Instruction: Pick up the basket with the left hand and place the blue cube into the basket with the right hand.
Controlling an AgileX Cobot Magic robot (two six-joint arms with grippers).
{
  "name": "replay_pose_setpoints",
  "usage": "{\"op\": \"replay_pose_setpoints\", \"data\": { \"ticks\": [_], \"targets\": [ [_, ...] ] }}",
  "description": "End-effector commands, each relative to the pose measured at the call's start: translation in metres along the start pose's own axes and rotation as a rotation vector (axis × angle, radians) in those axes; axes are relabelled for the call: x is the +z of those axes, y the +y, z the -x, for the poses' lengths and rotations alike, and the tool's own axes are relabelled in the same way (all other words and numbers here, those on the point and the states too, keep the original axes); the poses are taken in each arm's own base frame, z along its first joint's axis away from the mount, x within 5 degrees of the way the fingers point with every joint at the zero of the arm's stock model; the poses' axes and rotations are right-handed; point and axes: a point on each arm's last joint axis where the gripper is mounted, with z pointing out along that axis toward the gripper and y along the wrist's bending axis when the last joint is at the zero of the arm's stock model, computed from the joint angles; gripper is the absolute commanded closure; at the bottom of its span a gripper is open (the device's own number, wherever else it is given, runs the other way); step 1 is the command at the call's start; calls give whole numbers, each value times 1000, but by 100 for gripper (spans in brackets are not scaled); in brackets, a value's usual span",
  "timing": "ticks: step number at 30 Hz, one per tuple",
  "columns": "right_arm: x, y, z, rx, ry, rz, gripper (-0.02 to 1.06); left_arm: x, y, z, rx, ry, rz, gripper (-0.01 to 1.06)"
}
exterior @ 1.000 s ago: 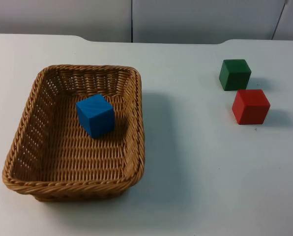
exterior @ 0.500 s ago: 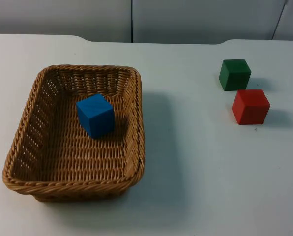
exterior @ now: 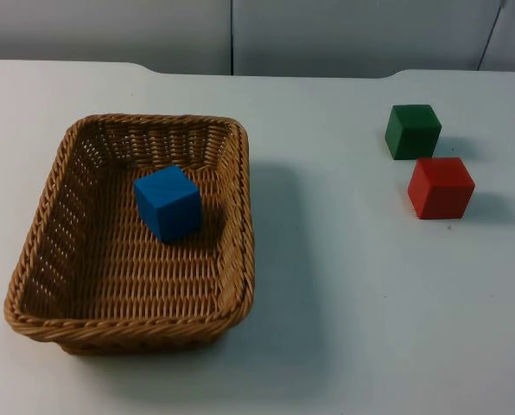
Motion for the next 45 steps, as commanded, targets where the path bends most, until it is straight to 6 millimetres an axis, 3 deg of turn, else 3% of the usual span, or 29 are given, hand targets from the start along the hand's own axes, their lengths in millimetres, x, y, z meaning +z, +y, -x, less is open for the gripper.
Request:
{"op": "replay_pose_setpoints", "data": {
  "ticks": [1,9,13,36,42,45],
  "targets": [
    [-1,1,-2,-9,10,11,29,-6,0,-9,-27,41,22,27],
    [-1,7,-7,-8,70,77,29,5,2,-45,-113,159,59,27],
    [-2,7,-11,1,113,84,29,1,7,-53,-133,162,124,27],
    [-13,7,-13,-32,233,94,29,3,10,-56,-118,134,158,26],
    [-11,7,-8,-44,169,97,29,3,10,-56,-118,134,158,0],
    [-4,9,-9,-59,114,108,29,3,10,-56,-118,134,157,0]
  ]
}}
